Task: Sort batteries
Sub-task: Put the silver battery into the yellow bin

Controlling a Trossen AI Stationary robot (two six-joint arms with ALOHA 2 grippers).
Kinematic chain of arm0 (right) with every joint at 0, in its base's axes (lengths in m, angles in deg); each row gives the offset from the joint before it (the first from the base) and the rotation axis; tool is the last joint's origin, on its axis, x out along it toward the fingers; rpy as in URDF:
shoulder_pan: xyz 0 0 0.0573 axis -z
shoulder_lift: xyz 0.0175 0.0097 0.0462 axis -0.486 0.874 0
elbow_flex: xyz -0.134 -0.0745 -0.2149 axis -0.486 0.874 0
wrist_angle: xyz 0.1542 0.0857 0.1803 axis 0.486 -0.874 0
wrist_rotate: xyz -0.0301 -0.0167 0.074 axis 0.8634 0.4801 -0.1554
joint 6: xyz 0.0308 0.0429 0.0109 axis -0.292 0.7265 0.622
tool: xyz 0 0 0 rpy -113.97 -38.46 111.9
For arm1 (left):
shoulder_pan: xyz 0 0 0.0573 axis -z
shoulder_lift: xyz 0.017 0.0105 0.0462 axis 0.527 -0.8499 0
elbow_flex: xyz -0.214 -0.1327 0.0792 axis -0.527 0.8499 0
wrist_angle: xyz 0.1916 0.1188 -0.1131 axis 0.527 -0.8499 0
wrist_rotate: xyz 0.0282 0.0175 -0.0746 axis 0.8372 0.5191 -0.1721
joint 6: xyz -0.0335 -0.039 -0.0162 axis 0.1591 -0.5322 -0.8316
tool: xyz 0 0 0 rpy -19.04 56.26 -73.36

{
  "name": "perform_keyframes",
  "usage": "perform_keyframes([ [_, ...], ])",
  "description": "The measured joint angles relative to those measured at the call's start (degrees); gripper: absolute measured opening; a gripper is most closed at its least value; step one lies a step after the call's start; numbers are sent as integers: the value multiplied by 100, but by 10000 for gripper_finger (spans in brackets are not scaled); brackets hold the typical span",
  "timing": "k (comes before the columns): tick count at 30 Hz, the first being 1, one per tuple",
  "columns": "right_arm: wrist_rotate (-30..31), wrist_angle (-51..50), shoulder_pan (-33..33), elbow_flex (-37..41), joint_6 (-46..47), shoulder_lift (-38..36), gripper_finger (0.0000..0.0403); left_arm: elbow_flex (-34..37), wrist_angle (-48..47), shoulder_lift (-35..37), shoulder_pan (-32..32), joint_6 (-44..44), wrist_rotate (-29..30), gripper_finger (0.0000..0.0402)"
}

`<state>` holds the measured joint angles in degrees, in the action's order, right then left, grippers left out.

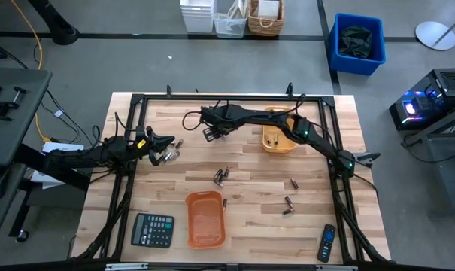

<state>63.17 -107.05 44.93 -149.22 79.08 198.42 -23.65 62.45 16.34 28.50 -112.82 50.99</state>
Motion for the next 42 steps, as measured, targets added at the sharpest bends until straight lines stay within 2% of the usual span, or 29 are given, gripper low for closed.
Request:
perform_keyframes([
  [5,89,34,-39,-11,-68,138,166,-1,2,-2,1,0,2,1],
  [7,80,-33,-67,-13,-303,141,151,-1,0,-9,-1,0,0,1],
  [9,156,-95,-137,-17,-560,146,113,1,2,-9,-1,0,2,1],
  [12,198,-367,-236,-9,-1035,69,35,0,1,-9,1,0,2,1],
  [16,190,-784,-283,7,-1226,-267,33,1,2,-9,1,0,0,1],
  [22,1055,-1801,-237,-20,-1417,-1407,33,0,0,-9,0,1,2,1],
  [28,1606,-3335,-103,27,-1006,-2178,33,-1,0,-9,0,1,2,1],
  [32,1480,-2923,-90,908,-981,-2929,33,-1,2,-9,-1,1,3,1],
  [37,1417,-2756,-49,2594,-208,-3845,33,0,1,-44,-1,2,-1,1],
  [42,644,-1608,1,4194,415,-4937,33,-1,2,-46,-1,0,2,1],
])
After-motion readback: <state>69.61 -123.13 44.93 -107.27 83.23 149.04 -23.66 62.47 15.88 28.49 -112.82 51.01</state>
